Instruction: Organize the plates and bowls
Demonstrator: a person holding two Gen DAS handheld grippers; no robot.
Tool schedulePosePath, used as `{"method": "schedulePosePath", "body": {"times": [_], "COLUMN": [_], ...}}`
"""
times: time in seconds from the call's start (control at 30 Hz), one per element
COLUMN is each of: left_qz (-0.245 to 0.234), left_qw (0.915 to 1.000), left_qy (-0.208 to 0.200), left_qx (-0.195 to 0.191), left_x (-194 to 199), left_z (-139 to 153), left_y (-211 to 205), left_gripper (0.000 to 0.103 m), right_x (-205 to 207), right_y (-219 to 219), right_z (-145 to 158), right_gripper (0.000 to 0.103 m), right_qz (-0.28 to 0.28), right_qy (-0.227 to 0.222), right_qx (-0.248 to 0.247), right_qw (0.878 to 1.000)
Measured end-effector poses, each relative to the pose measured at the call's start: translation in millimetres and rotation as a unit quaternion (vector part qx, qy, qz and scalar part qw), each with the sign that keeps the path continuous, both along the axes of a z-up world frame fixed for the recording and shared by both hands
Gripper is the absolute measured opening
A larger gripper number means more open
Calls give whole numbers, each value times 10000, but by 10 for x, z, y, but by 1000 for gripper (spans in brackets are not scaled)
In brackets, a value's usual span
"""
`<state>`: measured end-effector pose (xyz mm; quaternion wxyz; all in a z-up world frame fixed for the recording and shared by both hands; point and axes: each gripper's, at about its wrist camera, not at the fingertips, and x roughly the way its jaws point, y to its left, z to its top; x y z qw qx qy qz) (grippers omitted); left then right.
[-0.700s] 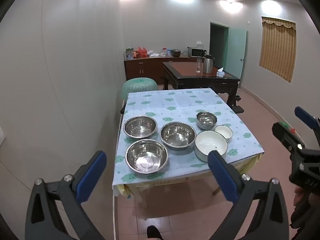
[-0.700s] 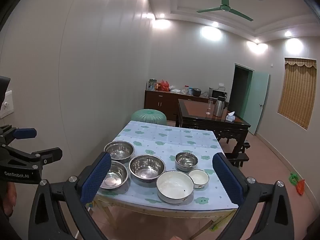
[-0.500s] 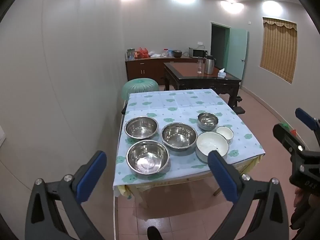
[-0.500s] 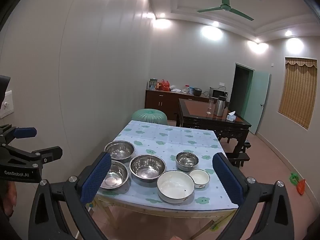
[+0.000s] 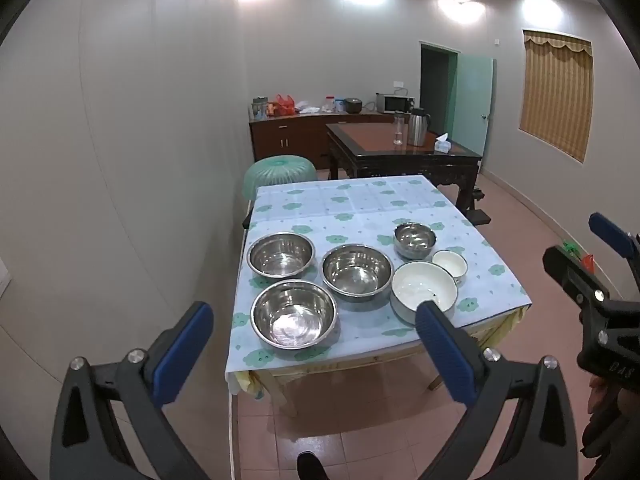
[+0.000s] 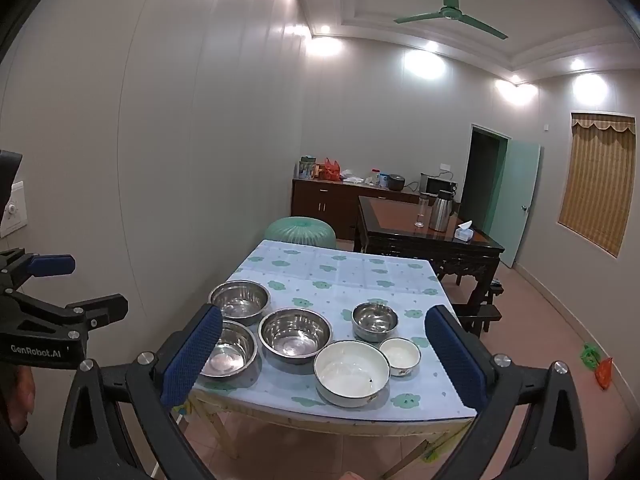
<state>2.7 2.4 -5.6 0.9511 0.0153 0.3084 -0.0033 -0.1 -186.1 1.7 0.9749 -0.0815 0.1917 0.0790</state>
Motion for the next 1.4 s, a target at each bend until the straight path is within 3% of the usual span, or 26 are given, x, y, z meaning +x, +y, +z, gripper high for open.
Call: {"method": "schedulePosePath", "body": {"times": [1.4], "left_qz": [5], "left_qw": [9999], "left_qy": [74], "left_qx": [91], "left_x": [61], "left_z": [-65], "left_y": [5], "left_gripper": [103], "right_x": [44], "right_y": [-78], "right_z": [-101], "right_gripper": [102], "right_qz": [34], "right_qy": [82], "right_qx": [37], "right_qw": [10000]}}
